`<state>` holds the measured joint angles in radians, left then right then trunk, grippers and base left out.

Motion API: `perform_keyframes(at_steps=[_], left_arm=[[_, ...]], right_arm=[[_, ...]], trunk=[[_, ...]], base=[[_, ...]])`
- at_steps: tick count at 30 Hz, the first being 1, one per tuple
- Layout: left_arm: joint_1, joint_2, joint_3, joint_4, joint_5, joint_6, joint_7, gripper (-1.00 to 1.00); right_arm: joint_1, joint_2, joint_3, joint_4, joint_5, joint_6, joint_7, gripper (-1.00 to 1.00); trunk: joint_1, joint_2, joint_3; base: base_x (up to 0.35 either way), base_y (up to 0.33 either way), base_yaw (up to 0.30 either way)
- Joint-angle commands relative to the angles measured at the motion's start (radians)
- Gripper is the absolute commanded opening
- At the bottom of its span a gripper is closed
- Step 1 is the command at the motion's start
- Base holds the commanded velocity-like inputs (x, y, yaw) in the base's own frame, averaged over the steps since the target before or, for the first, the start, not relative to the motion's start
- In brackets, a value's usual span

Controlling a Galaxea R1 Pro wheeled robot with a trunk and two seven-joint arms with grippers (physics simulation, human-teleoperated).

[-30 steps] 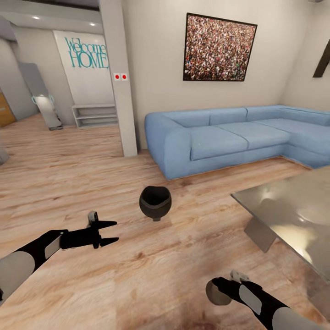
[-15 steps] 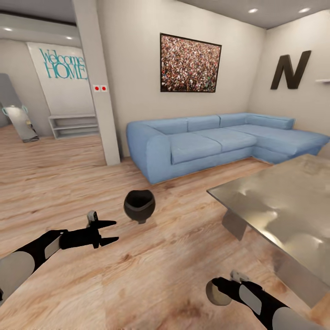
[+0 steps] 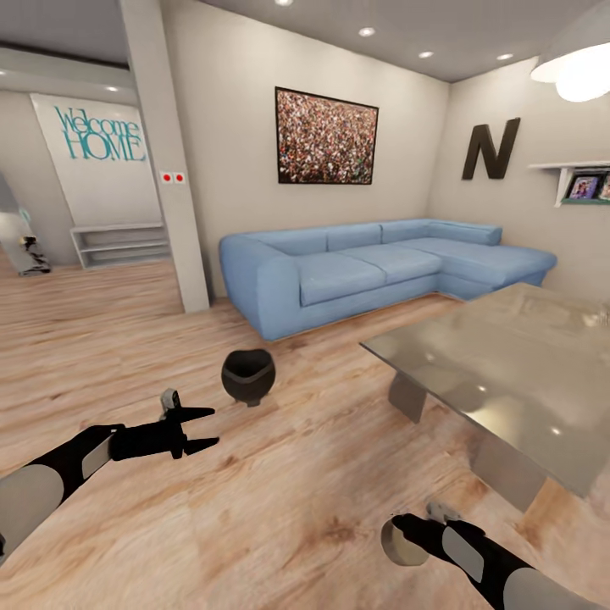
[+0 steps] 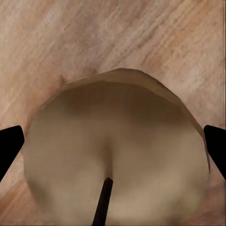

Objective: Place each of the two pumpkins and all three candles from the living room inside a cabinet in the living room (use any cabinet), then make sure every cabinet is closed, and position the cauldron so it is next to a table in the living room.

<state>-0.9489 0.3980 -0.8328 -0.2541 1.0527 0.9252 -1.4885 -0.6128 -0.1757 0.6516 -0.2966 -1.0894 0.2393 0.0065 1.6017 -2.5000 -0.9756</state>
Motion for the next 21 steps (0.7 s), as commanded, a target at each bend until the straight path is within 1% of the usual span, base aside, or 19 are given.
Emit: perform_keyframes(at_steps=[1, 2, 21], left_arm=[[-0.001, 0.000, -0.006, -0.001, 0.003, 0.011, -0.006, 1.00], [-0.001, 0.000, -0.006, -0.001, 0.003, 0.011, -0.006, 1.00], [-0.001, -0.001, -0.007, -0.001, 0.003, 0.011, -0.006, 1.00]], right_arm=[[-0.001, -0.001, 0.003, -0.001, -0.003, 0.003, 0.000, -1.00], [-0.001, -0.001, 0.003, 0.001, -0.003, 0.004, 0.000, -1.00], [-0.001, -0.001, 0.003, 0.007, -0.003, 0.005, 0.000, -1.00]], trunk=[[-0.001, 0.000, 0.001], [-0.002, 0.001, 0.004], [-0.075, 0.134, 0.034]], base=[[-0.339, 0.104, -0.124], [-0.339, 0.105, -0.119], [-0.339, 0.107, -0.112]])
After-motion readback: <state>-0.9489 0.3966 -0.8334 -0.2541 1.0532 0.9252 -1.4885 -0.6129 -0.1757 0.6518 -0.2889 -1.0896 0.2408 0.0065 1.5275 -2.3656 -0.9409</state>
